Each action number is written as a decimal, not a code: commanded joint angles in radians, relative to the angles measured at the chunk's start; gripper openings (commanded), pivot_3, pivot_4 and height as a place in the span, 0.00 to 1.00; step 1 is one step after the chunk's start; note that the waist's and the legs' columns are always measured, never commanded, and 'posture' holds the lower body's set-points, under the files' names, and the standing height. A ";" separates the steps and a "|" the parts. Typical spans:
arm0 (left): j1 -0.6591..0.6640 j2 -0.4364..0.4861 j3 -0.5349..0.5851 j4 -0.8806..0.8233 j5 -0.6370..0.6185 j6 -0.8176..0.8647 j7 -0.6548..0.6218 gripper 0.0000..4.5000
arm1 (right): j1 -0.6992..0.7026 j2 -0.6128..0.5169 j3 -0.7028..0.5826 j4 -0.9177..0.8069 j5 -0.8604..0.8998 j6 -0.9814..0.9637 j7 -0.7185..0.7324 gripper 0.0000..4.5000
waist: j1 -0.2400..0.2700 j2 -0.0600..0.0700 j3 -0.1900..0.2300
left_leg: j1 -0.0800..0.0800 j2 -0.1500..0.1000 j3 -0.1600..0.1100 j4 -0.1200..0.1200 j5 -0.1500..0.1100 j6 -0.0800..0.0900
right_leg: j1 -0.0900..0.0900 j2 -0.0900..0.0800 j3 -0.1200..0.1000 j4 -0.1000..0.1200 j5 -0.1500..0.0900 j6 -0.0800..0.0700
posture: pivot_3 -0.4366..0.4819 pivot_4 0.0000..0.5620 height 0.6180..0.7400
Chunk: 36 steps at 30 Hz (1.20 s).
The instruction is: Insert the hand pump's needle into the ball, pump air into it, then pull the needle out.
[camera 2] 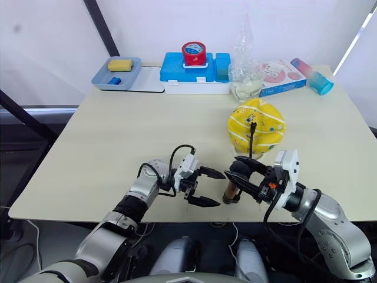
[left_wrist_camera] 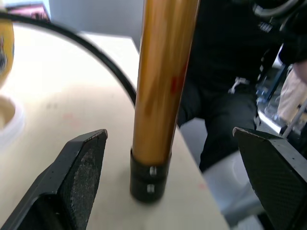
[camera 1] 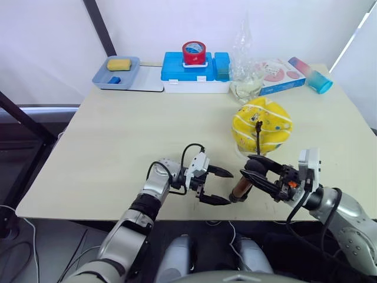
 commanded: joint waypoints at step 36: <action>-0.080 -0.153 -0.062 0.170 0.186 -0.033 0.268 0.25 | -0.025 -0.052 -0.043 -0.051 -0.025 -0.038 0.035 0.45 | 0.000 0.000 0.000 | -0.001 0.000 -0.003 0.000 0.000 0.000 | 0.000 0.000 -0.003 0.000 0.000 0.000 | 0.48 0.27 0.91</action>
